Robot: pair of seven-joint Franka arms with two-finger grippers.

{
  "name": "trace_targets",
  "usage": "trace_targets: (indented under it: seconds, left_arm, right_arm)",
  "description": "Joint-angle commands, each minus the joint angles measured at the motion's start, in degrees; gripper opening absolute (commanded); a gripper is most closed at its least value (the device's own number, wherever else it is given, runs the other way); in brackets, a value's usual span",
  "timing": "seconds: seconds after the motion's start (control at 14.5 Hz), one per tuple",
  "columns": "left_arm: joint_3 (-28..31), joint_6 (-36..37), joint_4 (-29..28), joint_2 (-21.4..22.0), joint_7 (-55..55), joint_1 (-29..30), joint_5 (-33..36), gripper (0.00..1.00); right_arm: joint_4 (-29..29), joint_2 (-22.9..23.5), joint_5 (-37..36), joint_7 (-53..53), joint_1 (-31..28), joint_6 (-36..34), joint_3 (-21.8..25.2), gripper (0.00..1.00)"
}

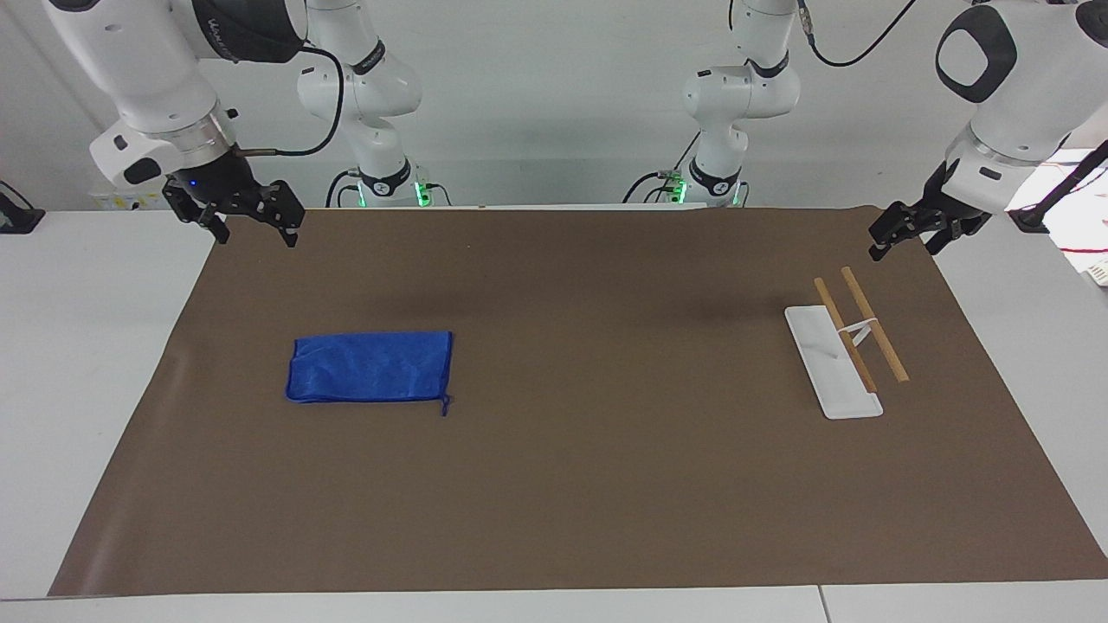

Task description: Right arm passes towel to left arm to hang

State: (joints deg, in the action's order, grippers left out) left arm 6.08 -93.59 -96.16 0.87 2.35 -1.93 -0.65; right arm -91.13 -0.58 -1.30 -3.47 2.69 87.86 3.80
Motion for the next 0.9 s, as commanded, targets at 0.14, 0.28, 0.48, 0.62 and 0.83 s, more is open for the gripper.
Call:
trace_targets:
  seconds: [0.14,0.28,0.48,0.62,0.83]
  left_arm:
    - [-0.1,0.4,-0.7,1.1,0.5,-0.2,1.3,1.0]
    - [-0.1,0.4,-0.7,1.1,0.5,-0.2,1.3,1.0]
    - [-0.1,0.5,-0.7,1.1,0.5,-0.2,1.3,1.0]
    - [-0.1,0.4,-0.7,1.1,0.5,-0.2,1.3,1.0]
    - [-0.1,0.4,-0.7,1.1,0.5,-0.2,1.3,1.0]
  right_arm:
    - [-1.8,-1.4,0.7,1.3,-0.3,1.0,-0.1,1.0]
    - [-1.5,-1.4,0.8,1.1,-0.1,0.6,-0.1,1.0]
    - [-2.0,-1.4,0.8,0.9,-0.2,1.0,-0.1,1.0]
    - [-2.7,-1.8,0.8,0.8,-0.2,1.4,-0.1,1.0]
    - [-4.3,-2.6,0.8,1.0,-0.2,1.6,-0.1,1.0]
